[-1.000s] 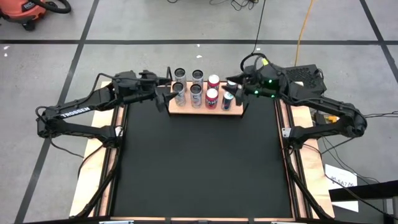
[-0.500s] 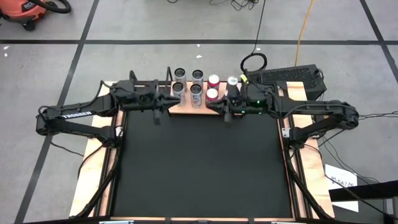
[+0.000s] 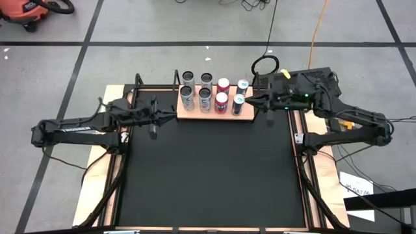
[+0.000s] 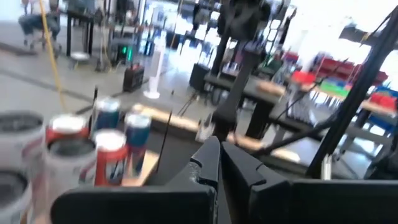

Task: Place canned beverage on shelf
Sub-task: Return to Home Position

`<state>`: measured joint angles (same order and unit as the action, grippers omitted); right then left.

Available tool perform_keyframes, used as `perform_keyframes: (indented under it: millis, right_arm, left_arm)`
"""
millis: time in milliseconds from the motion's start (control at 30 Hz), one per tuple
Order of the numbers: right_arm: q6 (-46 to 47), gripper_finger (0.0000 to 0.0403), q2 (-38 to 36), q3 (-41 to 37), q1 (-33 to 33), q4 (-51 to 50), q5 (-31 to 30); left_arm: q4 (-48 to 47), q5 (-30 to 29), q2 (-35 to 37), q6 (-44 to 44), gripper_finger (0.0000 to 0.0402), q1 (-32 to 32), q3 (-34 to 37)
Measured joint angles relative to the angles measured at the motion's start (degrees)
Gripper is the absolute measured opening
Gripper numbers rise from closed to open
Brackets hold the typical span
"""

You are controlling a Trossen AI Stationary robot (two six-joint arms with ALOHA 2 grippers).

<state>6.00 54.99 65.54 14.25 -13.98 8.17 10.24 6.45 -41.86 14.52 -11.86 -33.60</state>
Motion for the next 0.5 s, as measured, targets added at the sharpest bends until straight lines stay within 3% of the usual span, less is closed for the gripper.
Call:
perform_keyframes:
  millis: [233, 333, 500]
  right_arm:
    - [5.2, 0.0, -9.11, -13.35, 3.85, 3.37, 2.43]
    - [7.11, 0.0, -11.49, -20.22, 4.41, 7.38, 1.07]
    - [14.46, 0.0, -11.98, -23.52, 4.42, 5.21, 2.62]
  left_arm:
    - [-0.18, 0.63, -2.41, 1.65, 0.0004, 0.0, 4.25]
    - [-0.19, 0.66, -2.38, -1.58, 0.0003, 0.0, 4.28]
    - [-0.63, 2.69, -2.36, -4.55, 0.0008, 0.0, 4.28]
